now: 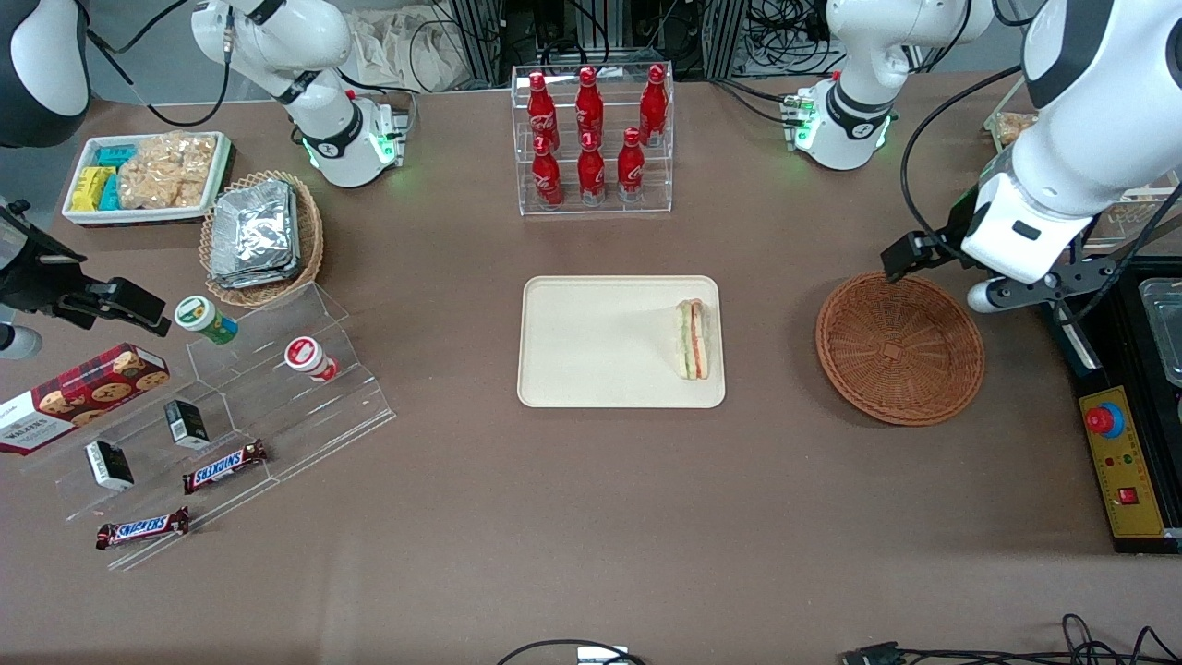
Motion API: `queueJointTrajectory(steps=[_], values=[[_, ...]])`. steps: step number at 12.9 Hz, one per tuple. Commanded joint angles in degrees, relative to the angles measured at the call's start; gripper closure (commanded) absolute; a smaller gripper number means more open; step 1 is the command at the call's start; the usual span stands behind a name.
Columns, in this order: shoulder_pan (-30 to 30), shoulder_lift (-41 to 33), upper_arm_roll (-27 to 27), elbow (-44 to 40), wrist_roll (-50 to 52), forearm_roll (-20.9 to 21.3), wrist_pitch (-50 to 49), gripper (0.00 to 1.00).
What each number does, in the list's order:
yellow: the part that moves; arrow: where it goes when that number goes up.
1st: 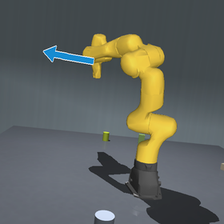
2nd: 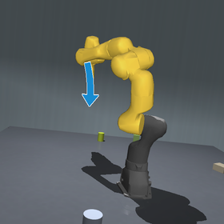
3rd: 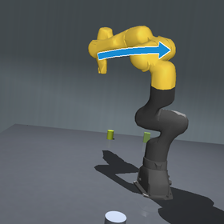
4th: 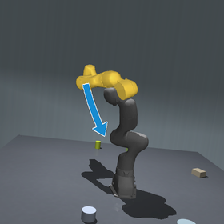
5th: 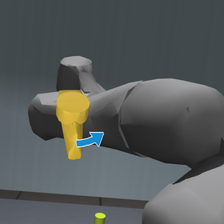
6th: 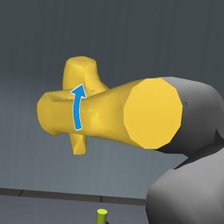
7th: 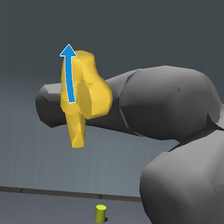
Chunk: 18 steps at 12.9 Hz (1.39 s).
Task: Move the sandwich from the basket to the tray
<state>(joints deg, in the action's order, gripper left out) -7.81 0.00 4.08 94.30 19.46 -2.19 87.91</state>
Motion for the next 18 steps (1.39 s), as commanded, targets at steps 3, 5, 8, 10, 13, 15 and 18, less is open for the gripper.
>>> queueJointTrajectory(steps=[3, 5, 8, 10, 13, 15, 18], values=[[1.31, -3.07, -2.58, 0.53, -10.33, 0.53, -2.30, 0.00], [1.31, -3.52, -3.11, 0.10, -9.36, 0.43, -2.30, 0.00], [1.31, -3.34, -6.00, -1.05, -11.80, 0.88, -2.74, 0.00], [1.31, -2.73, -6.80, -2.19, -17.34, 3.14, -2.92, 0.00], [1.31, -2.73, -8.47, -2.89, -18.76, 3.69, -3.36, 0.00], [1.31, -2.90, -8.47, -2.64, -17.80, 3.43, -4.49, 0.00], [1.31, -2.99, -8.82, -2.98, -17.44, 3.42, -5.64, 0.00]])
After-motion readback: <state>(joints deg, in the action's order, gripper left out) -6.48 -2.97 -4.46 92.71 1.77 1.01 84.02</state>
